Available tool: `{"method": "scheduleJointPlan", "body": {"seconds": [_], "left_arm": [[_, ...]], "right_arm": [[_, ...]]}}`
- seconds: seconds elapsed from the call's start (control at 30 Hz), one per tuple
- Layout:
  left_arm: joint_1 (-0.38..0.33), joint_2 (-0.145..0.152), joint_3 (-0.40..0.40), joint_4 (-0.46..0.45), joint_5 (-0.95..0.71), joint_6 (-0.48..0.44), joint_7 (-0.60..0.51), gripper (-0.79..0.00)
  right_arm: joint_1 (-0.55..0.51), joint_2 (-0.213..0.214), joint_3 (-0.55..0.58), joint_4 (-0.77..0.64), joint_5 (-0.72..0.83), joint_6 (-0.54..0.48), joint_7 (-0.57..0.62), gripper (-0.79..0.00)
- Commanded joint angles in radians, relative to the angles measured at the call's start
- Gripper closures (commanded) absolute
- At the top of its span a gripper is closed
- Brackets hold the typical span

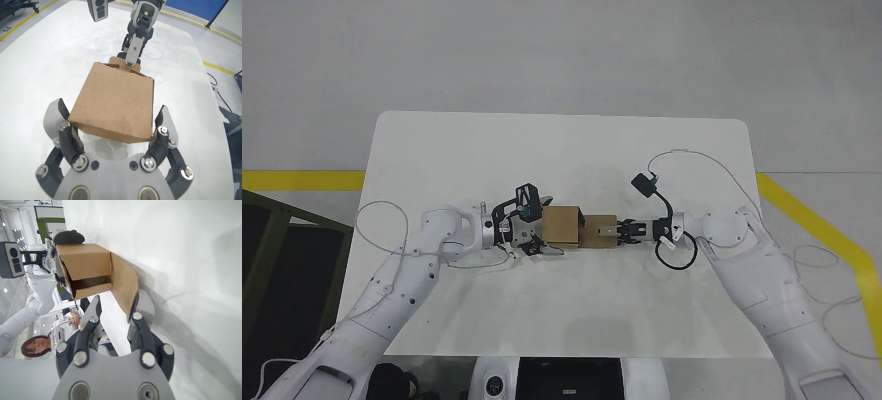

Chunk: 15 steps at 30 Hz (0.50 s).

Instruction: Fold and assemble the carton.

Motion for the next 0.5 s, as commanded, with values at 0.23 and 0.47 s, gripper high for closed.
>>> {"method": "scheduleJointPlan", "body": {"seconds": [0.23,0.47], "left_arm": [[0.002,-0.001,-0.004,0.0,0.004,0.0,0.0,-0.785],[0.004,-0.003,-0.005,0.0,0.008,0.0,-0.002,-0.785]], "right_arm": [[0.04,-0.016,-0.032,0.021,0.077,-0.068,0.005,-0.311],[0.055,-0.024,-0.055,-0.01,0.114,-0.094,0.02,-0.326]]}}
